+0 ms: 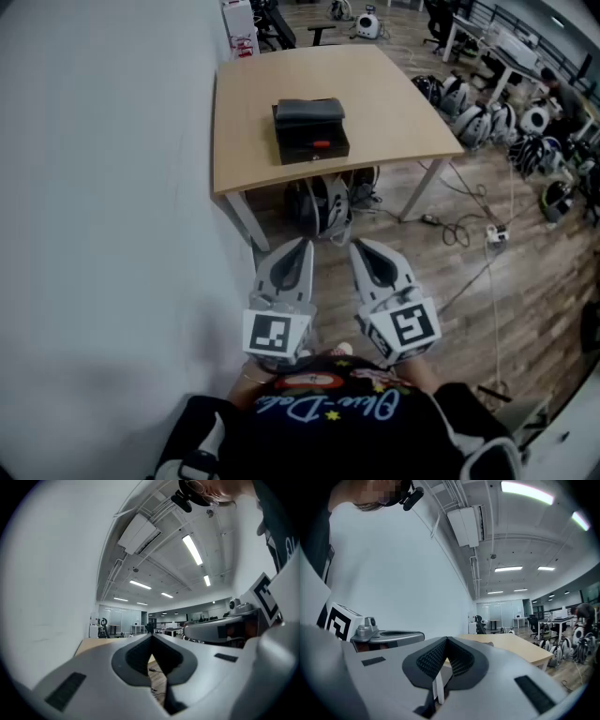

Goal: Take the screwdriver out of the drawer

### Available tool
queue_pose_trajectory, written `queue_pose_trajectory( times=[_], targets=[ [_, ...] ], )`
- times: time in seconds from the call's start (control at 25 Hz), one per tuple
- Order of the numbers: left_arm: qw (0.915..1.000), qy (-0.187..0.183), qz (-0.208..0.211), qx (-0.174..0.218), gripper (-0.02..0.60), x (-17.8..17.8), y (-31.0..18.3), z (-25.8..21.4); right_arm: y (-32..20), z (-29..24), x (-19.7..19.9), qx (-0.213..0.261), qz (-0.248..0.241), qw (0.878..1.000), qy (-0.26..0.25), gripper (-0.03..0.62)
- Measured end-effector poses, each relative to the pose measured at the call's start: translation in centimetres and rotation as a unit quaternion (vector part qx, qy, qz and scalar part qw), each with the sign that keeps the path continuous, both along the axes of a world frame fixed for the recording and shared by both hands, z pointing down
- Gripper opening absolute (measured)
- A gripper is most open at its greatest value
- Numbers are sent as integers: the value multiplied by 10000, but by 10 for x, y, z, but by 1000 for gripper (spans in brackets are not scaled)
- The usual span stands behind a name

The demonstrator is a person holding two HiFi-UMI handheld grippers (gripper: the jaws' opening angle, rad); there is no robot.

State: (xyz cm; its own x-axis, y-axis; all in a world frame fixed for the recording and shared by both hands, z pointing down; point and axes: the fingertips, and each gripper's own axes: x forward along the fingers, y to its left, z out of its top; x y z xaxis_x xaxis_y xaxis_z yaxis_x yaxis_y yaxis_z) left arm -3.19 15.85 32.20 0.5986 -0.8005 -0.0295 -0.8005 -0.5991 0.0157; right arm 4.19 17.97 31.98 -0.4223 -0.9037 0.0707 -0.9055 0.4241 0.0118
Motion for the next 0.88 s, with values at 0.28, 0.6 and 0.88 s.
queue_pose_trajectory(
  times=[0.28,0.6,0.88],
  targets=[
    [9999,-35,-26,134,0,10,-7,-5,-7,-2,14,52,1,9999,-97,-2],
    [9999,-43,22,123,0,34,-10,-1,-9,1,40,60,76,9998,-148,-2],
    [9998,-64,184,40,0,70,4,6,11,9,72,-43,162,9997,-155,0]
  ],
)
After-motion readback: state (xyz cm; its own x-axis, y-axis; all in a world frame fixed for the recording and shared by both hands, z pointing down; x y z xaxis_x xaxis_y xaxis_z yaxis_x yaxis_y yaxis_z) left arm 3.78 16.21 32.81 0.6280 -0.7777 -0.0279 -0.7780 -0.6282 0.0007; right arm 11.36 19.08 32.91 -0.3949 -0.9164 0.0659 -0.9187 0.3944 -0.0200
